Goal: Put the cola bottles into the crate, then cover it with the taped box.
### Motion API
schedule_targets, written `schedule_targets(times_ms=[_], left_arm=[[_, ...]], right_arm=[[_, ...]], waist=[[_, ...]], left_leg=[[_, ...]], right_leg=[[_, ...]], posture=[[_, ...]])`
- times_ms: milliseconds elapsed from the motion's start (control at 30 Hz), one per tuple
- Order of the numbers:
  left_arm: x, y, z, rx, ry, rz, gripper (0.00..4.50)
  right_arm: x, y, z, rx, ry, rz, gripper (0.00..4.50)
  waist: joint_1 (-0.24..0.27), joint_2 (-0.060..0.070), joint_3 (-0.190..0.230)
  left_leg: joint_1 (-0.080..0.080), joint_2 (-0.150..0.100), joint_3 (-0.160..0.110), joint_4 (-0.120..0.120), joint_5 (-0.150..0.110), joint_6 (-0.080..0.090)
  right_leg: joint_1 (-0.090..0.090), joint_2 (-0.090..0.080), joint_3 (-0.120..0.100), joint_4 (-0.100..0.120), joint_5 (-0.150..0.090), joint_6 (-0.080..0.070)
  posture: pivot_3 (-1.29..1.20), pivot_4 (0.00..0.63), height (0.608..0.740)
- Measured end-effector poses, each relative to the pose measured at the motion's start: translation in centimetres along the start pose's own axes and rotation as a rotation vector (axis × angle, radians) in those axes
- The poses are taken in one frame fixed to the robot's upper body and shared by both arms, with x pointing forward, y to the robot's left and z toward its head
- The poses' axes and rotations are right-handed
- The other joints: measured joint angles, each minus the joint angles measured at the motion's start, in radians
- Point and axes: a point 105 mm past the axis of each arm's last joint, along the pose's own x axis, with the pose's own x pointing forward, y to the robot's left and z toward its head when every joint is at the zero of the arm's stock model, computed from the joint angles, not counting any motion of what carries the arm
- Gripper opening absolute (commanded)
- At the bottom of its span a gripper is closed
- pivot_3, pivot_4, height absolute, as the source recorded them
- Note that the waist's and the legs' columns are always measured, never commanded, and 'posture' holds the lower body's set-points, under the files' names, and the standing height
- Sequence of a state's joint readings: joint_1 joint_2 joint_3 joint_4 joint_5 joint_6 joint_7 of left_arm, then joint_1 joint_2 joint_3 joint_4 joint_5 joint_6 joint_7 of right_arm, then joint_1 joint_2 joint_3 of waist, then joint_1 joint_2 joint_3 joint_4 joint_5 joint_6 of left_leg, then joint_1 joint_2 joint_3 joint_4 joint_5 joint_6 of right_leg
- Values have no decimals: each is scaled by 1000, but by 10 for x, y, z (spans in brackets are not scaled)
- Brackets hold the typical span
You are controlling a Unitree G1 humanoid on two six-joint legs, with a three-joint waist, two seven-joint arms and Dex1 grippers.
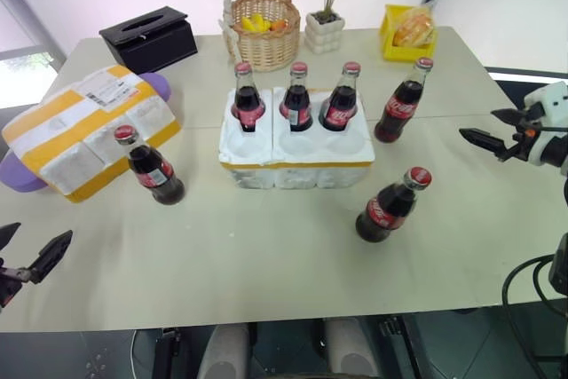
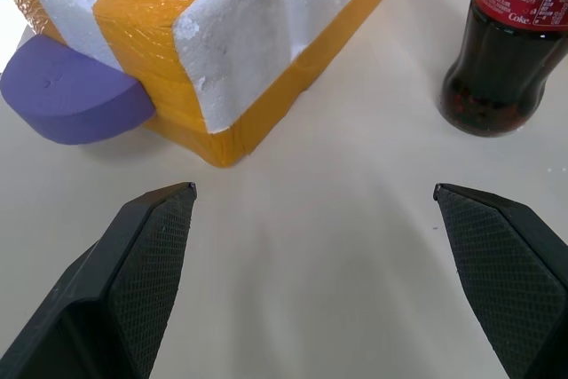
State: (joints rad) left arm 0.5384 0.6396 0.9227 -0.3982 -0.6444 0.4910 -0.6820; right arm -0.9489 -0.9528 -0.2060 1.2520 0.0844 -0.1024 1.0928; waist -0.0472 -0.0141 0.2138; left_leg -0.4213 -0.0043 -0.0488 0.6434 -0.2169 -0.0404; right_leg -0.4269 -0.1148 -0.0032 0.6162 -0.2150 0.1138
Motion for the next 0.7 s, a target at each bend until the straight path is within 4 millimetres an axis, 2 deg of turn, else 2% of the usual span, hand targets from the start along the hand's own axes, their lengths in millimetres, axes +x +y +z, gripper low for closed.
schedule_targets(times_ms=[400, 700], left_arm=[[1, 0, -2, -12, 4, -8, 4482], [7, -2, 5, -7, -30, -27, 4482]], right_arm=[[-1, 1, -4, 22, 9, 7, 4500], [-2, 0, -3, 26, 12, 5, 4500]], waist=[[0, 0, 0], [0, 0, 0]], left_leg=[[0, 0, 0, 0, 0, 0], [1, 0, 0, 0, 0, 0]], right_leg=[[0, 0, 0, 1, 0, 0], [1, 0, 0, 1, 0, 0]], posture=[[0, 150, 740], [0, 150, 740]])
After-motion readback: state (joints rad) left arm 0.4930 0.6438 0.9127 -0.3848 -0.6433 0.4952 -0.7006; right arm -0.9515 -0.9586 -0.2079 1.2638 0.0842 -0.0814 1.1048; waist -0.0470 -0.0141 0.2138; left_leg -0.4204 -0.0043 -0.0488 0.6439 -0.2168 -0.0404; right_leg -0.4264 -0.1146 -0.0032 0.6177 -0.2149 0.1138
